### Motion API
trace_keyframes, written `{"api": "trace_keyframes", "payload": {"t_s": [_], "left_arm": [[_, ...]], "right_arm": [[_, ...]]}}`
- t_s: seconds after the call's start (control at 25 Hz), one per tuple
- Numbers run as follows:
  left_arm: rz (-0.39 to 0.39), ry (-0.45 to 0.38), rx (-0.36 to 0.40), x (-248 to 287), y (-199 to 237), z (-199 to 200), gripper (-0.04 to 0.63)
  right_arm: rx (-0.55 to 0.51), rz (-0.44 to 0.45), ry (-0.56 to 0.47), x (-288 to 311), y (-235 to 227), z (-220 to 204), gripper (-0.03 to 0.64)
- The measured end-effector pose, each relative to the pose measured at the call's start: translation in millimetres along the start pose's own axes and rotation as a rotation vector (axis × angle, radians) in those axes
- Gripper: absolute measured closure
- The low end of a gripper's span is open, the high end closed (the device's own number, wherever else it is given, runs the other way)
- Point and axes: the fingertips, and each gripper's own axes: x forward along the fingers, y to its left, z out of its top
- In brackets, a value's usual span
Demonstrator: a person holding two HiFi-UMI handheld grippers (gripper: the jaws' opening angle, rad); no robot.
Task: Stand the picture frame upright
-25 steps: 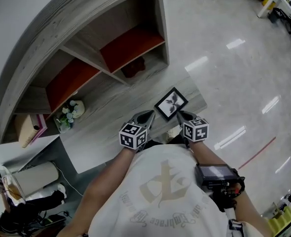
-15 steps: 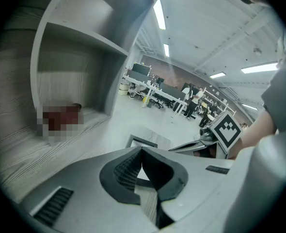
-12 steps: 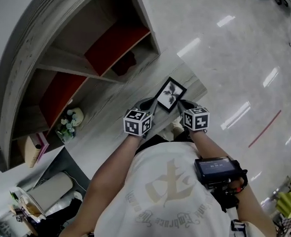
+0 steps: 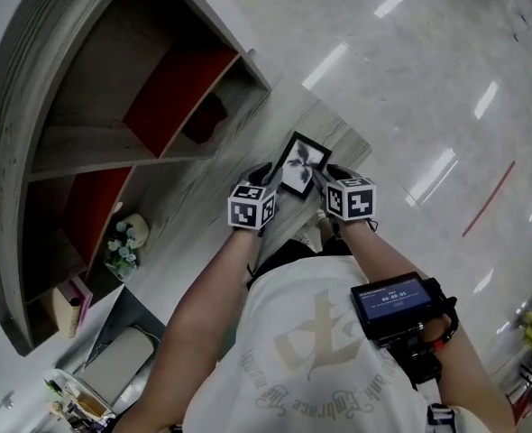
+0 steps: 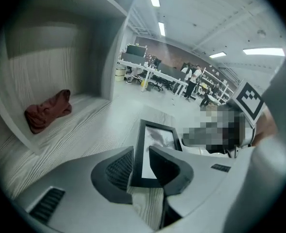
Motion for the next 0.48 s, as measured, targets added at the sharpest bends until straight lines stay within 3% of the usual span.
{"api": "trace_keyframes", "payload": {"t_s": [0.16,0.48], "left_arm": [[-0.006,0.01,-0.003,15,6,0,0.436],[-0.031,0.038,-0.006,40,9,4,0.436]], "right_arm": [[0.015,-0.017,0.013,9,2,-1,0.448],[-0.019,-0.087,0.048,23,-10,1,0.448]]}}
